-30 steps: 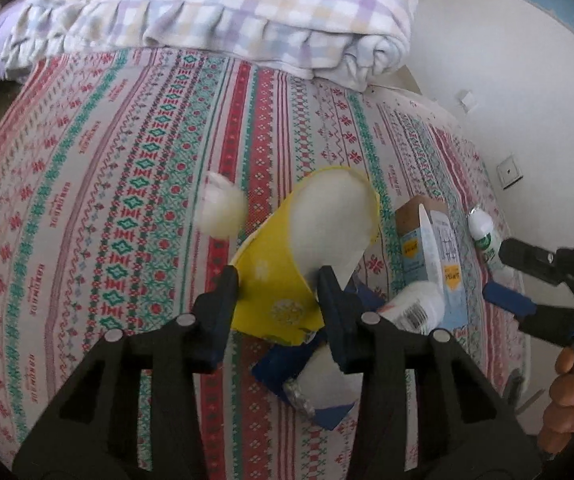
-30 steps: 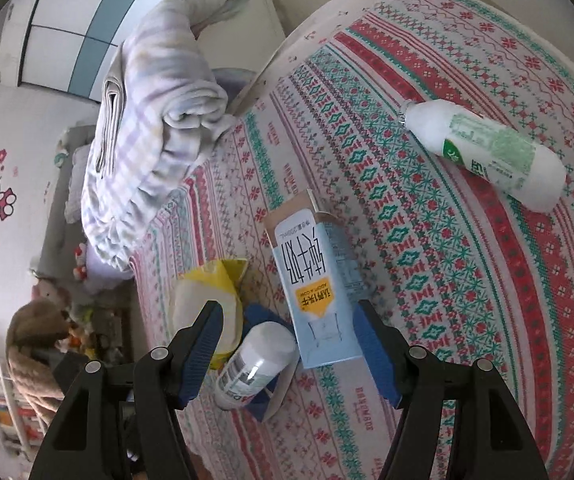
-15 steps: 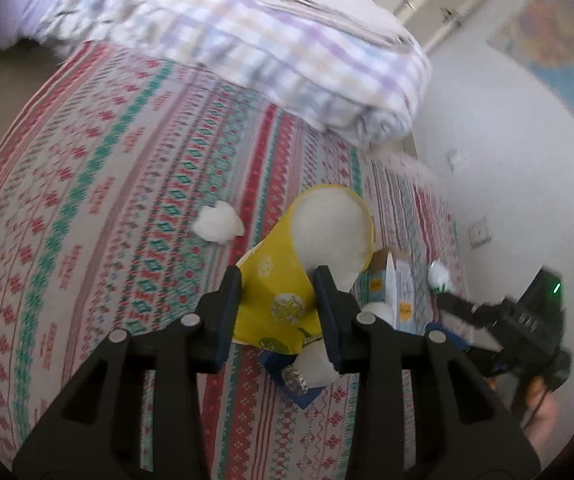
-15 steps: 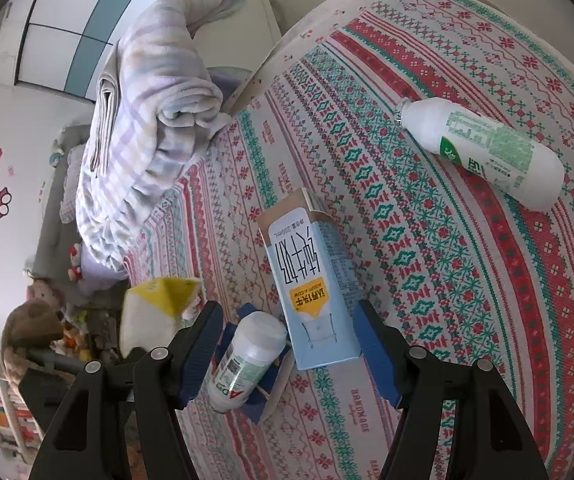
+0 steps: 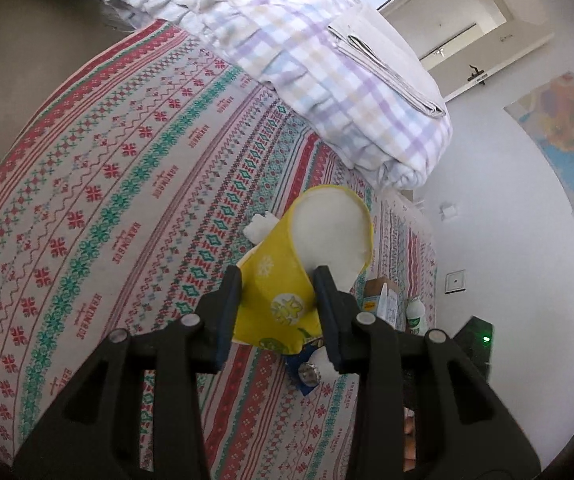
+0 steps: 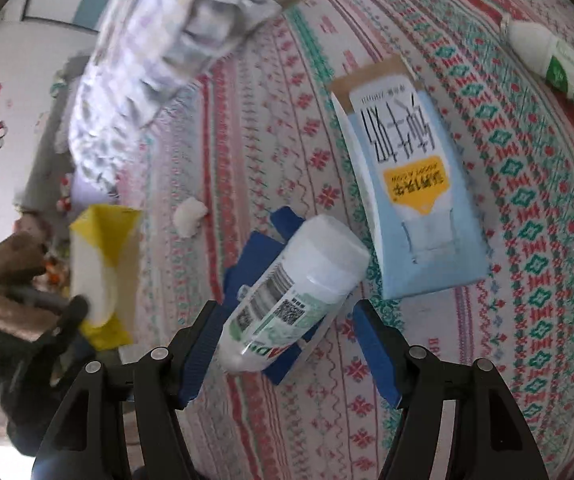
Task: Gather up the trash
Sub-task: 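Grasp the yellow bag with the left gripper while the right gripper grasps the white bottle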
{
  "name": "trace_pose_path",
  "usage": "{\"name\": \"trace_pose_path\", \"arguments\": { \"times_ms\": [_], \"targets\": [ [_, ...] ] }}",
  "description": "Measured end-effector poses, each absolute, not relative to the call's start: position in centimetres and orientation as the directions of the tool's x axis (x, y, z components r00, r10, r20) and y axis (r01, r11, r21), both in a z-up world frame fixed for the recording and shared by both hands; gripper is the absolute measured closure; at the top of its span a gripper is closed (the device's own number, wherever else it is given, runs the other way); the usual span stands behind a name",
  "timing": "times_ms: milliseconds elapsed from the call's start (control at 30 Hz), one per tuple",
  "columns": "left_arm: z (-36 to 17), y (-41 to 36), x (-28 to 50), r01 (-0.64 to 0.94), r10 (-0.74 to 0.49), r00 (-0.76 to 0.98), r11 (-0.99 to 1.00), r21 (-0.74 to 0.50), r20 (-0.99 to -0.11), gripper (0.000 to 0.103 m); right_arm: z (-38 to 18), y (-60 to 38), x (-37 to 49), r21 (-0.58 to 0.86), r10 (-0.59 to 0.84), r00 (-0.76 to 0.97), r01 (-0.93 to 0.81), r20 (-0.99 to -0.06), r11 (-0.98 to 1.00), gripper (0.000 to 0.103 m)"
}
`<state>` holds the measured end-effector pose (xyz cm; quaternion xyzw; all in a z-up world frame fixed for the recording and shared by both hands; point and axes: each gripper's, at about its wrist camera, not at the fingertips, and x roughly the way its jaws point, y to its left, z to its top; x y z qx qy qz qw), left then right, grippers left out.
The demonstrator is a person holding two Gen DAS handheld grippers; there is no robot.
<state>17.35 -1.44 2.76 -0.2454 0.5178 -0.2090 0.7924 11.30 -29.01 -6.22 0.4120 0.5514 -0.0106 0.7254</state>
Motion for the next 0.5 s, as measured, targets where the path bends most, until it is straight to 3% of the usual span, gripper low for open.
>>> {"name": "trace_pose_path", "arguments": {
  "times_ms": [67,167,200,500],
  "targets": [
    [2.8,-1.3,17.3,0.076,-0.583,0.379,0.794,-0.603,-0.719,0.064,-6.5,-28.5,11.8,0.555,0.407,0.383,0.481,-0.829,0.678,0.037],
    [2.8,-1.0,17.4,0.069,-0.589,0.376,0.788,-0.612,-0.716,0.064,-6.5,-27.7,12.0,0.512,0.353,0.384,0.485,-0.853,0.709,0.062],
    [2.8,-0.7,17.5,0.062,-0.591,0.377,0.784,-0.617,-0.713,0.064,-6.4,-27.6,11.9,0.509,0.346,0.389,0.481,-0.854,0.714,0.064],
    [3.7,1.6,17.8,0.041,-0.605,0.401,0.762,-0.646,-0.688,0.064,-3.5,-27.6,11.0,0.512,0.305,0.473,0.406,-0.827,0.757,0.065]
  ]
}}
